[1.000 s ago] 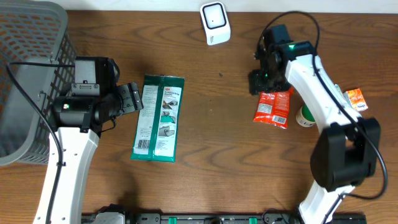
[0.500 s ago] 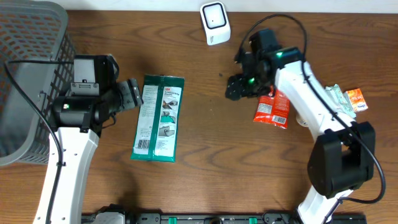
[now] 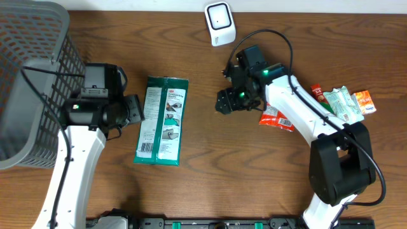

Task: Scan the item barcode
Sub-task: 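Reach both grippers to the green 3M gloves pack from either side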

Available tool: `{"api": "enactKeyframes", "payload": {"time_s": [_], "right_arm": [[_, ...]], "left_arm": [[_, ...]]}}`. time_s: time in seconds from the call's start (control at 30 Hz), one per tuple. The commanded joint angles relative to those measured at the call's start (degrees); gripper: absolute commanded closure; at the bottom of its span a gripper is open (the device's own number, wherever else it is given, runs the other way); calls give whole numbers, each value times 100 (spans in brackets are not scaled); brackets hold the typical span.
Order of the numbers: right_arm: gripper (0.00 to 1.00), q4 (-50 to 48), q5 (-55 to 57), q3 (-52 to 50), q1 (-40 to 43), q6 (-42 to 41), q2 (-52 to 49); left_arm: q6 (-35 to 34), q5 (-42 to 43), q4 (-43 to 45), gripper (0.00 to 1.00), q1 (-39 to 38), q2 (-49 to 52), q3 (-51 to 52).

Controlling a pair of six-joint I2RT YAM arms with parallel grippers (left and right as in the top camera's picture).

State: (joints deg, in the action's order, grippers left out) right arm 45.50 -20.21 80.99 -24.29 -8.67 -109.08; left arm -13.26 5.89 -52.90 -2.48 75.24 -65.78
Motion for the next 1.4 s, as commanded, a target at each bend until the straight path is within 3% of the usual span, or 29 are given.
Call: {"api": "enactKeyframes", "payload": {"time_s": [0.0, 0.03, 0.1, 0.13, 0.63, 1.1, 1.37], "right_arm": [[28, -59, -129, -26, -184, -76, 0], [28, -87, -129, -26, -234, -157, 0], [28, -116, -131, -28, -341, -415, 0], [28, -118, -131, -28, -372, -472, 0], [28, -1307, -369, -640, -710, -1060, -2], [28, -2957, -1086, -1703, -732, -1751, -2], [31, -2959, -1187, -1818, -732, -1965, -2]], "left_arm": [[11, 13, -15, 36, -11, 42, 44], [7, 15, 37, 63, -11, 46, 50], [-20, 17, 184, 87, -28, 122, 160], [-52, 13, 227, 89, -46, 170, 227], [149, 9, 1416, 91, -48, 1757, 708], [140, 205, 1532, 91, -50, 3067, 708], [144, 835, 1561, 91, -50, 3333, 710]]}}
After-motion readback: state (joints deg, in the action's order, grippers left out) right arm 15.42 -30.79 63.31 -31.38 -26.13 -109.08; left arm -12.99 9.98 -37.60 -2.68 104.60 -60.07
